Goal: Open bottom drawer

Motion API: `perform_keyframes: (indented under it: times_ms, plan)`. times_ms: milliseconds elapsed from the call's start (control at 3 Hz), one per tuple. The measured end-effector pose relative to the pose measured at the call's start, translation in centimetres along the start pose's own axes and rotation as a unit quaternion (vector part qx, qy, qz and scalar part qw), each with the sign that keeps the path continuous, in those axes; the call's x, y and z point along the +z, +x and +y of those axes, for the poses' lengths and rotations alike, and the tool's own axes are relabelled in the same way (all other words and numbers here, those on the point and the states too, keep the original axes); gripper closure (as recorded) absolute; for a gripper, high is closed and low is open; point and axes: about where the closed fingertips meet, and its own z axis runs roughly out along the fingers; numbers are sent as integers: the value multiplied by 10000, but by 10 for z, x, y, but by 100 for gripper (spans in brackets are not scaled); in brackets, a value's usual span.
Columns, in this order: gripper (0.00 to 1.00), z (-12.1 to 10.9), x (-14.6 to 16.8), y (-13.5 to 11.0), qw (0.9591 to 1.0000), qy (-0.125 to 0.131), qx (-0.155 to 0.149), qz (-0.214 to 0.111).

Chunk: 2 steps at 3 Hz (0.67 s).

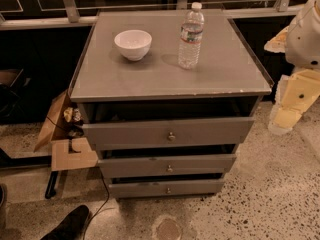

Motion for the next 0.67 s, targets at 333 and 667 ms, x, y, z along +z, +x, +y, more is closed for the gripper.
perform_keyframes:
  times_ms: [333, 667]
  plan:
    - [0, 0, 0, 0, 10000, 0, 0, 0]
    - [14, 0, 0, 0, 10000, 33, 1, -18]
